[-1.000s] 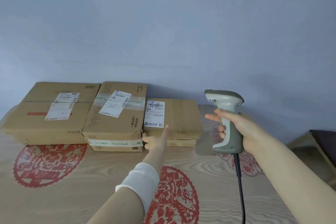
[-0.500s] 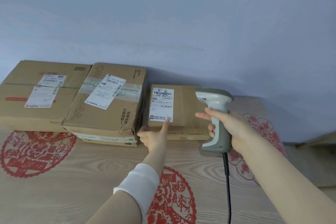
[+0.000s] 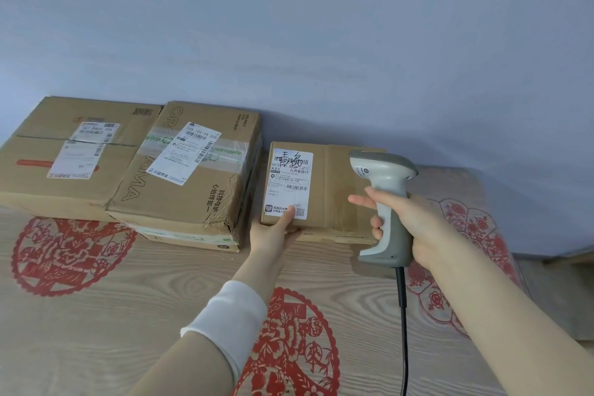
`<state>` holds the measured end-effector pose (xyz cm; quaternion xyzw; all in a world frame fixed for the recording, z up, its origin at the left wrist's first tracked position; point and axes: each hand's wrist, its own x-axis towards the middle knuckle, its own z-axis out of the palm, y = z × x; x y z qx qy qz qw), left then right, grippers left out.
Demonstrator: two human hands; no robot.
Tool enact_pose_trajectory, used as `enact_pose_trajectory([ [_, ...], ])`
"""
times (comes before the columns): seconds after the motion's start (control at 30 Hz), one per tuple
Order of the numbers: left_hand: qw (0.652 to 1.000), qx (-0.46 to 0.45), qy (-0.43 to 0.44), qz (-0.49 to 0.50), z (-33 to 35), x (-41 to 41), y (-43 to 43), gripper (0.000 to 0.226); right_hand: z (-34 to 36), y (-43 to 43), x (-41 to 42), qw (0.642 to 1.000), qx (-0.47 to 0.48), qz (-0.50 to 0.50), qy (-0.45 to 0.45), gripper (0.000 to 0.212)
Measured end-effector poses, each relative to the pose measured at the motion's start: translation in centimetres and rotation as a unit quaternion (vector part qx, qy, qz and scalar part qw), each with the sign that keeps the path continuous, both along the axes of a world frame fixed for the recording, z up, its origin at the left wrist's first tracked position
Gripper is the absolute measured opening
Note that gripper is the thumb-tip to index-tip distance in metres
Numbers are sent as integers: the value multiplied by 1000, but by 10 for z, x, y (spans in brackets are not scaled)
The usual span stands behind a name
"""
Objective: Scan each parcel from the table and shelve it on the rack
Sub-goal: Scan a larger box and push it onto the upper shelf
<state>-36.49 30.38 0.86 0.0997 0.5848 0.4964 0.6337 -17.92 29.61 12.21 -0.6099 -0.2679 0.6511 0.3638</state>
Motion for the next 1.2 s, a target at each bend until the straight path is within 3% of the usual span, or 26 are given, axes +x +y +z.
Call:
enact_pose_trajectory([
  [0.2, 999, 7, 11, 36, 9, 8, -19, 42, 11, -9, 2, 1000, 17, 17, 0, 19],
  [0.57, 993, 91, -16, 78, 51, 13, -54, 56, 58, -50, -1, 997, 55, 25, 47, 22],
  [1.07, 972, 229, -12, 51, 135, -16, -110, 59, 146, -143, -67, 981, 176, 31, -82, 16],
  [1.2, 966, 258, -15, 35, 154, -21, -125, 58, 162, -166, -83, 974, 196, 18, -111, 24],
])
